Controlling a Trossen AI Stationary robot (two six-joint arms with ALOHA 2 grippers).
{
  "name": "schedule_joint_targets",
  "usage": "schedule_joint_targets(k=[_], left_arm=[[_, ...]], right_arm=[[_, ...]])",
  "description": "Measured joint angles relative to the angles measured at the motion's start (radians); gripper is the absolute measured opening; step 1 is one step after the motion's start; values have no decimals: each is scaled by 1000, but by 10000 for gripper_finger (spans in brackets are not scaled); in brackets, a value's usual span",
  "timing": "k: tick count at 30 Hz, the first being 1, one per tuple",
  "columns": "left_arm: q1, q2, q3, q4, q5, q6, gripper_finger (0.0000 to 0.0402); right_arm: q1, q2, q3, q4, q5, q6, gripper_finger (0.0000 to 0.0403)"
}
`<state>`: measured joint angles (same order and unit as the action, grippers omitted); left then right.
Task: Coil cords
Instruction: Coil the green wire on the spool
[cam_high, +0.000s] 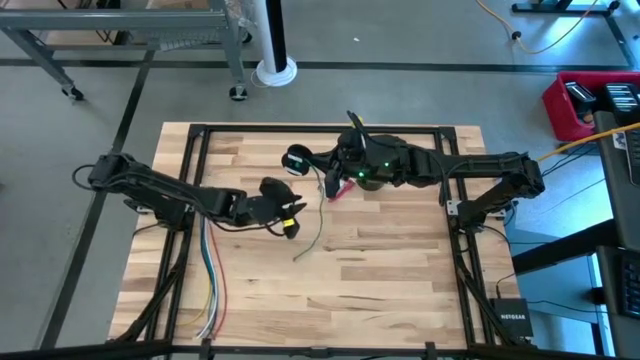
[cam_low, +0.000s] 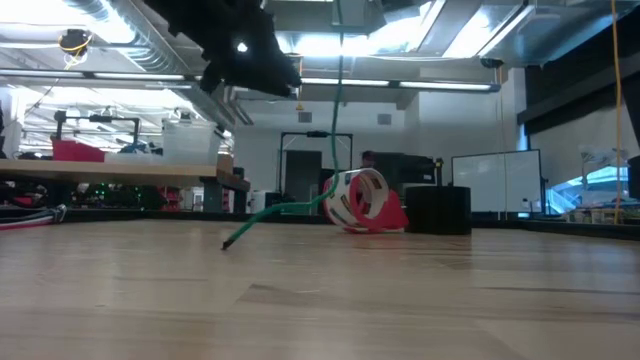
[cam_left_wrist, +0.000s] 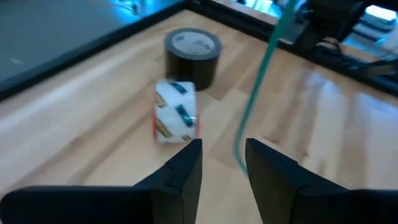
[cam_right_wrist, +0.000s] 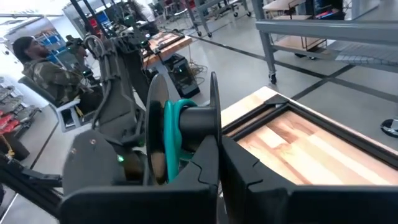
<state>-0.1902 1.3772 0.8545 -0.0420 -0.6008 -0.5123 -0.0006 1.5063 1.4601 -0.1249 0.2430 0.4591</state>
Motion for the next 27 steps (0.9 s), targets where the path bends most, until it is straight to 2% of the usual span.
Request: schedule_joint_targets(k=[9, 19, 27], left_arm=[[2, 41, 0, 212, -34, 128, 115], [15, 41, 0, 225, -47, 123, 115], [15, 41, 0, 310, -47, 178, 115]], right_arm=[[0, 0, 0, -2, 0, 0, 2], [0, 0, 0, 24, -15, 0, 2], [0, 1, 0, 81, -35, 0, 2]])
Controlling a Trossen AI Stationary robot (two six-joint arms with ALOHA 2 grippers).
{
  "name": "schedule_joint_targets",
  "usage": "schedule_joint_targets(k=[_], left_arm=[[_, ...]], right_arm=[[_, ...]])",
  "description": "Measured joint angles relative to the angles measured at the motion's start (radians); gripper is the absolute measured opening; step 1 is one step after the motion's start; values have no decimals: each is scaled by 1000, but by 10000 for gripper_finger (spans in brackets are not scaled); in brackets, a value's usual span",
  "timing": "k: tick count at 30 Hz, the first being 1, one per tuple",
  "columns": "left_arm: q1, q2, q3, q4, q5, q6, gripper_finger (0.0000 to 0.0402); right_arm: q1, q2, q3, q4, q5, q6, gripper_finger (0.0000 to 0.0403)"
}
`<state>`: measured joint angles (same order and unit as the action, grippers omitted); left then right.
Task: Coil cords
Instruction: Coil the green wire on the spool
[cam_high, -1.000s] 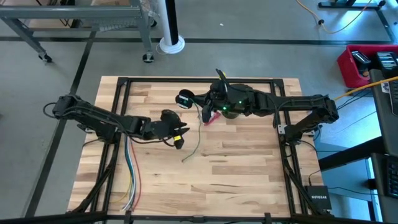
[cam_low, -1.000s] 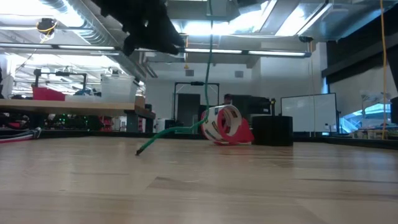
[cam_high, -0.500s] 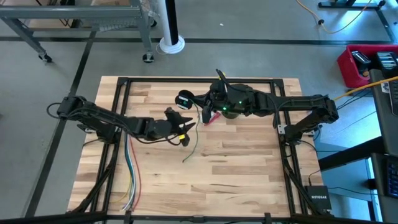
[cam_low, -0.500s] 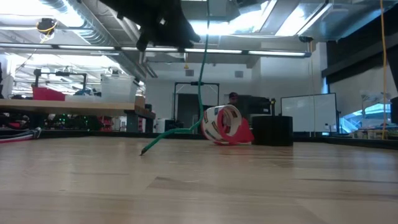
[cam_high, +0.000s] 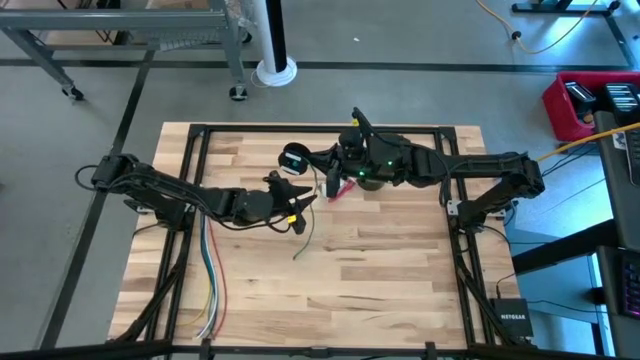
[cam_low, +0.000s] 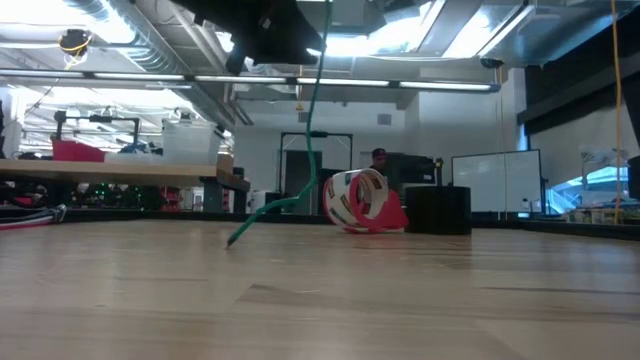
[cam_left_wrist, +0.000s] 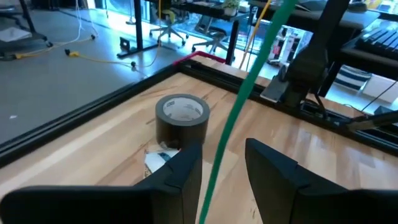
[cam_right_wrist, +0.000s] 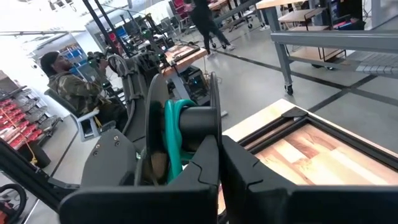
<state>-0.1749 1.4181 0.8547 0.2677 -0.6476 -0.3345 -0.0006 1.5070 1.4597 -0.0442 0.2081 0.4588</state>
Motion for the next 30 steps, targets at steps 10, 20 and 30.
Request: schedule_joint_targets(k=[10, 20, 30], left_arm=[[0, 0, 0, 5, 0, 2, 115], [1, 1, 0, 5, 0, 2, 115], [11, 1, 0, 2, 0, -6, 74]], right_arm=[[0, 1, 0, 37, -27, 4, 2], [0, 1, 0, 56, -46, 6, 2], [0, 1, 0, 91, -57, 7, 2]])
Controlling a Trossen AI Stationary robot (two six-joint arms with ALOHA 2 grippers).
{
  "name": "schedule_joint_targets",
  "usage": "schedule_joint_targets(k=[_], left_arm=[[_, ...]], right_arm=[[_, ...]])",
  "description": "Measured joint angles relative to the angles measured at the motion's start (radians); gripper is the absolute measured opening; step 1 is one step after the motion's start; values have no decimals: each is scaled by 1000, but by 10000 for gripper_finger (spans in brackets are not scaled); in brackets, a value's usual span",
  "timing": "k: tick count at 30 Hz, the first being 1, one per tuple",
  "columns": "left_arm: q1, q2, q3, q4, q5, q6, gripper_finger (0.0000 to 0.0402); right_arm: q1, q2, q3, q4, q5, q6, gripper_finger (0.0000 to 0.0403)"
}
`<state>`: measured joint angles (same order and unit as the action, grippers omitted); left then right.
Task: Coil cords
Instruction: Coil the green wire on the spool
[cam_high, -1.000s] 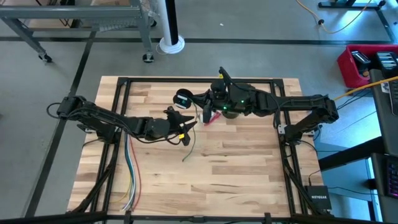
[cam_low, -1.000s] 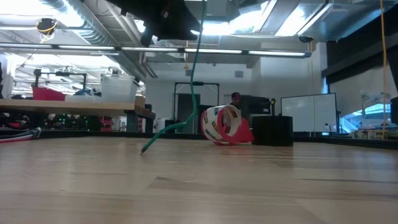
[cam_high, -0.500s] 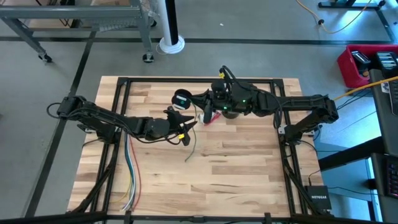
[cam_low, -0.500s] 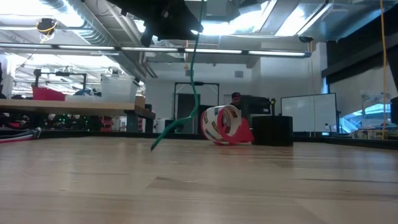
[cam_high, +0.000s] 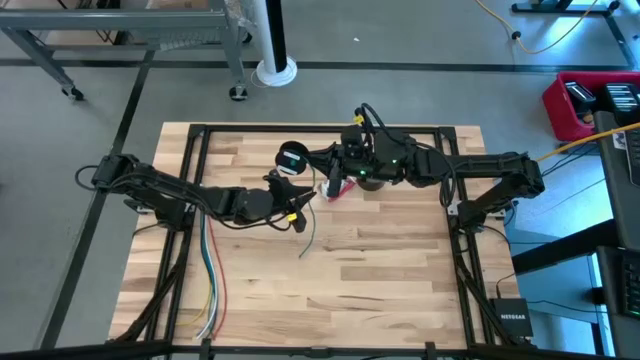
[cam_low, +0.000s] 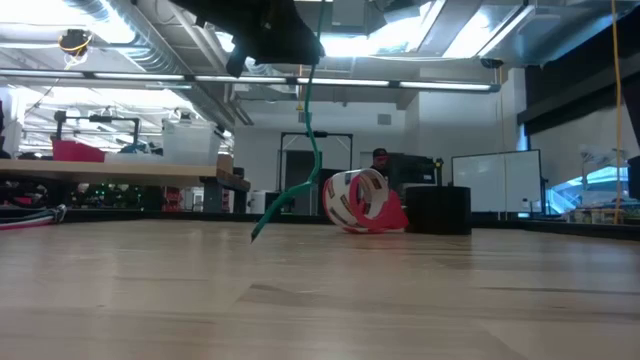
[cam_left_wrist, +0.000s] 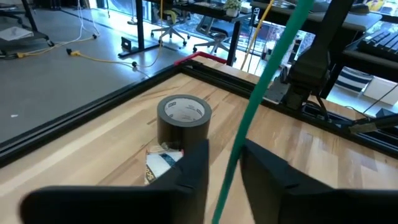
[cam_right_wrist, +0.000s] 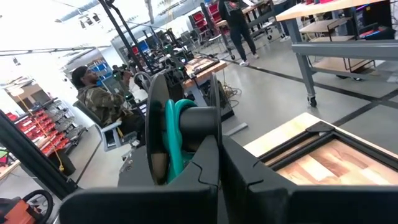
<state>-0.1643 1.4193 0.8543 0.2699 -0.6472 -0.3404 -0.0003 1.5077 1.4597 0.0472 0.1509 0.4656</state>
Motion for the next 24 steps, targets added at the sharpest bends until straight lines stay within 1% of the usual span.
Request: schedule_joint_targets(k=[3, 5, 8, 15, 17, 21, 24], left_arm=[[1, 0, 0, -1, 0, 0, 27], [1, 0, 0, -8, 0, 0, 9], [-5, -1, 0, -53, -7, -31, 10], [-20, -14, 0, -243, -62, -171, 3], [-27, -21, -1, -283, -73, -189, 3], [-48, -63, -1, -377, -114, -225, 2], [-60, -111, -1, -486, -165, -261, 2]], right_arm=[[0, 0, 0, -1, -5, 0, 2], [0, 0, 0, -17, -5, 0, 2], [0, 0, 0, -62, -4, 0, 3], [0, 0, 0, -143, -5, 1, 3], [0, 0, 0, -170, -5, 1, 3], [0, 0, 0, -228, 13, 2, 3], [0, 0, 0, -279, 17, 2, 3]])
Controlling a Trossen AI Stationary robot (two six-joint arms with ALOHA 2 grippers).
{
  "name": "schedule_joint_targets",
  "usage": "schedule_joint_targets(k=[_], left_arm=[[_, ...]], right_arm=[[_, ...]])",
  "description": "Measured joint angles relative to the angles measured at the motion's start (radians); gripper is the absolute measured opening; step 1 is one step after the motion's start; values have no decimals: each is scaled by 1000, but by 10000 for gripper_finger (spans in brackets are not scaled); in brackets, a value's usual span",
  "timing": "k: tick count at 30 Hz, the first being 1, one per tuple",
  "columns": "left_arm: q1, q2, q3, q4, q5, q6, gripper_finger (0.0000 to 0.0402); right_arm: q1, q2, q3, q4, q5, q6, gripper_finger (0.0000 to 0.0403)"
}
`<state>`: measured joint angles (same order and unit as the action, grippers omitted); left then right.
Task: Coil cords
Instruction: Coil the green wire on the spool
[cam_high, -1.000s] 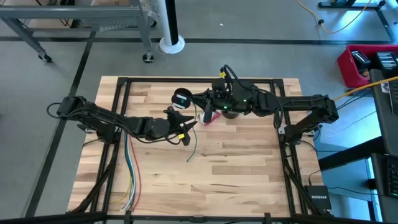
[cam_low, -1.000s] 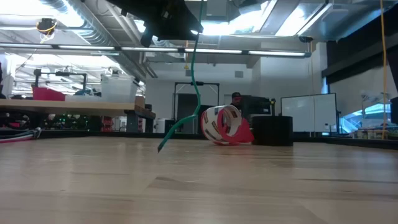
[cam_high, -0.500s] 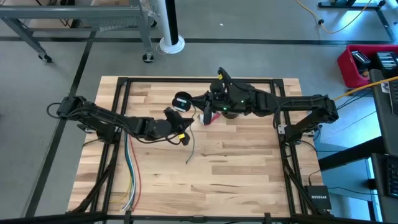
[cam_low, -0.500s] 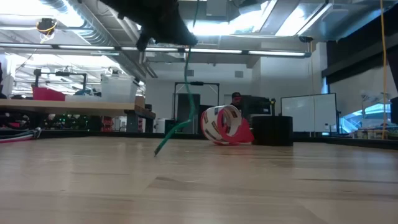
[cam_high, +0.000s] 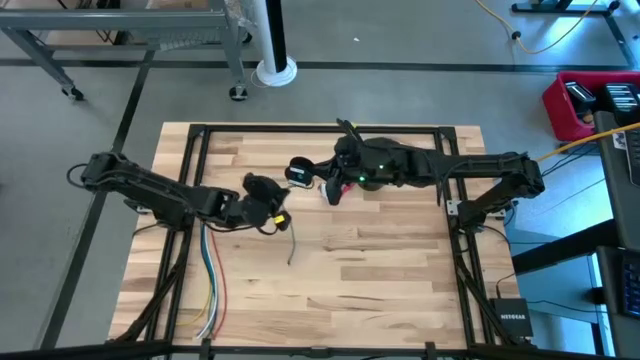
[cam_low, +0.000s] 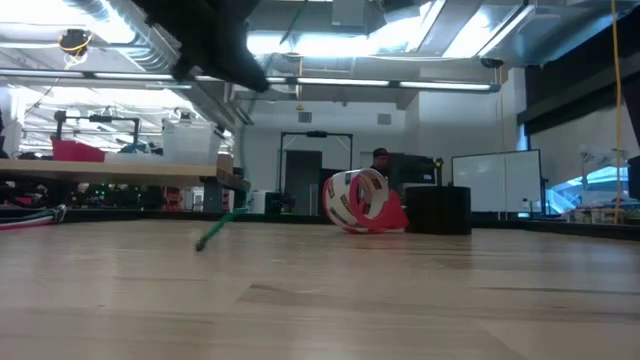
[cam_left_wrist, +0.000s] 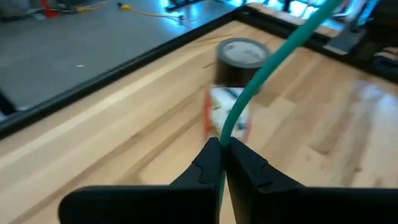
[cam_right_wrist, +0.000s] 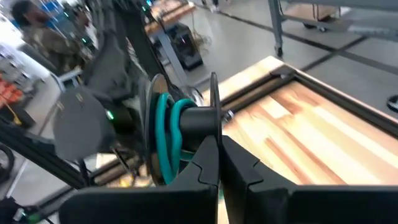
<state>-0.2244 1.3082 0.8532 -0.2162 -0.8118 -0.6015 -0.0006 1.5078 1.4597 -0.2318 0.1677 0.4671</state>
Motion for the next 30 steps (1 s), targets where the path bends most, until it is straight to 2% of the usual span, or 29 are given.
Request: schedule_joint_targets(k=[6, 12, 23, 30], left_arm=[[-14, -112, 0, -198, -73, -102, 1], [10, -187, 0, -249, -91, -67, 1], [49, -275, 0, -223, -94, -42, 0], [49, -280, 1, -57, -58, 75, 0]], right_arm=[[0, 0, 0, -76, -6, 23, 3], [1, 0, 0, -86, -88, 55, 3], [1, 64, 0, -123, -99, 78, 3], [1, 128, 0, -92, -87, 78, 3]])
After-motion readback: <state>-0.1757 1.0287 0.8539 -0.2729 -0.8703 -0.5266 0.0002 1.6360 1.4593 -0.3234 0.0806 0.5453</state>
